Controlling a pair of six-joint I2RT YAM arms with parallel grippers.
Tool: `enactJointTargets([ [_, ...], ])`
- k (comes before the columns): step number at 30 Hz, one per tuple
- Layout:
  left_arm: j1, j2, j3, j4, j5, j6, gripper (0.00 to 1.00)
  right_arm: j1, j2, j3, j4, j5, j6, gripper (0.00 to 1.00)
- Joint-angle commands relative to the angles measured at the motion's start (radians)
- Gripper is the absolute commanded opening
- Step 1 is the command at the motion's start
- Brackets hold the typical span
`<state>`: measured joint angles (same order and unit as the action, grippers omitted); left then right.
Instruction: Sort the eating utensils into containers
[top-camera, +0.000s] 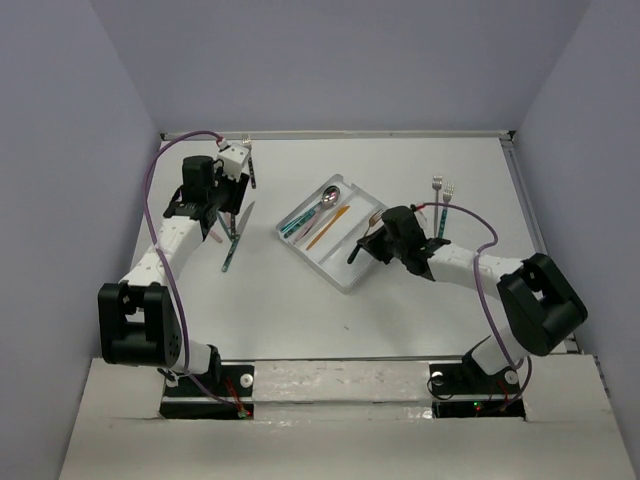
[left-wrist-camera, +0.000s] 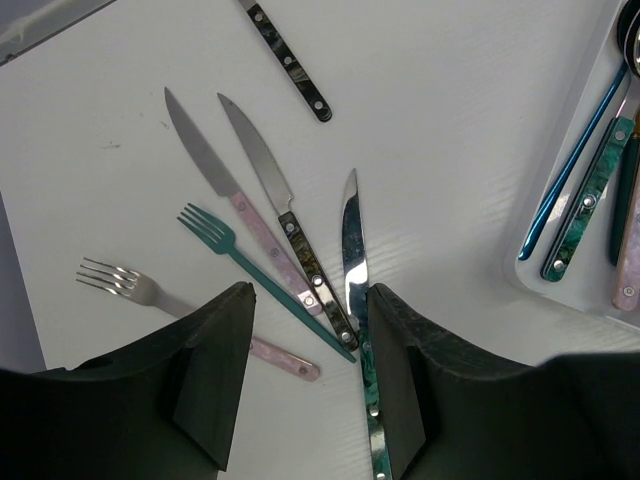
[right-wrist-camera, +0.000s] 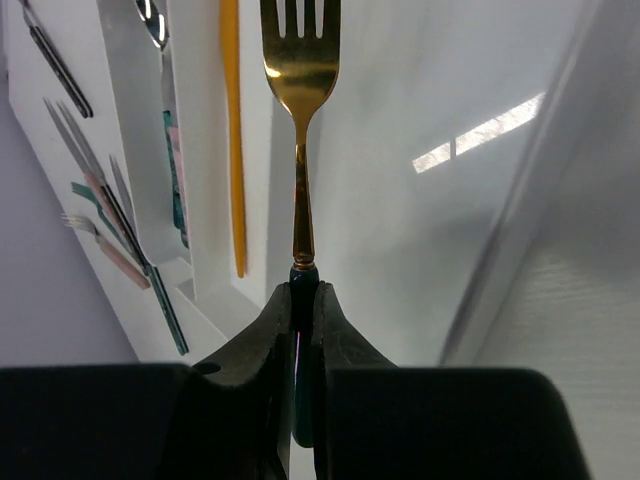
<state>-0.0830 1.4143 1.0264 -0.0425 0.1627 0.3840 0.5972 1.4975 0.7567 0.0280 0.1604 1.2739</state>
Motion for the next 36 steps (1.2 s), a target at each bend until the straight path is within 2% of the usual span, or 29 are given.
enactJointTargets([
  [1, 0.003, -0.034, -0.014, 0.03, 0.011, 0.0, 0.61, 0.001, 0.067, 0.104, 0.092, -0.035, -0.024, 0.0],
  [5, 0.005, -0.034, -0.014, 0.032, 0.003, 0.003, 0.61, 0.001, 0.112, 0.087, 0.092, -0.03, 0.027, 0.0],
  [8, 0.006, -0.035, -0.015, 0.035, 0.005, 0.003, 0.61, 0.001, 0.104, 0.084, 0.087, -0.029, 0.022, 0.08],
  [12, 0.008, -0.034, -0.015, 0.035, 0.006, 0.004, 0.62, 0.001, 0.084, 0.084, 0.069, -0.016, 0.002, 0.1],
  [14, 0.008, -0.034, -0.017, 0.035, 0.006, 0.006, 0.62, 0.001, 0.086, 0.081, 0.056, -0.021, -0.005, 0.17],
  [15, 0.008, -0.034, -0.017, 0.035, 0.006, 0.007, 0.62, 0.001, 0.092, 0.082, 0.053, -0.036, -0.008, 0.25],
  [17, 0.008, -0.032, -0.017, 0.035, 0.008, 0.009, 0.61, 0.001, 0.096, 0.079, 0.049, -0.053, -0.008, 0.32],
  [23, 0.009, -0.037, -0.019, 0.035, 0.008, 0.009, 0.62, 0.001, 0.066, 0.05, 0.046, -0.05, 0.015, 0.39],
  [27, 0.009, -0.04, -0.019, 0.035, 0.009, 0.009, 0.62, 0.001, 0.017, 0.113, 0.044, -0.044, -0.203, 0.39],
  [28, 0.009, -0.038, -0.019, 0.036, 0.009, 0.01, 0.62, 0.001, 0.007, 0.169, 0.038, -0.054, -0.281, 0.39],
  [29, 0.009, -0.038, -0.02, 0.035, 0.008, 0.012, 0.62, 0.001, -0.002, 0.206, 0.018, -0.059, -0.433, 0.39],
  [30, 0.009, -0.038, -0.02, 0.036, 0.006, 0.013, 0.62, 0.001, -0.014, 0.298, -0.078, -0.045, -0.506, 0.39],
  [31, 0.009, -0.038, -0.02, 0.036, 0.005, 0.012, 0.62, -0.01, -0.014, 0.299, -0.138, -0.045, -0.572, 0.4],
  [33, 0.009, -0.038, -0.022, 0.035, 0.006, 0.009, 0.62, -0.098, -0.008, 0.439, -0.315, -0.038, -0.703, 0.41],
  [35, 0.009, -0.04, -0.022, 0.035, 0.006, 0.01, 0.63, -0.215, 0.021, 0.515, -0.391, -0.154, -0.748, 0.41],
  [36, 0.009, -0.037, -0.023, 0.035, 0.008, 0.009, 0.63, -0.332, 0.036, 0.529, -0.42, -0.207, -0.78, 0.41],
])
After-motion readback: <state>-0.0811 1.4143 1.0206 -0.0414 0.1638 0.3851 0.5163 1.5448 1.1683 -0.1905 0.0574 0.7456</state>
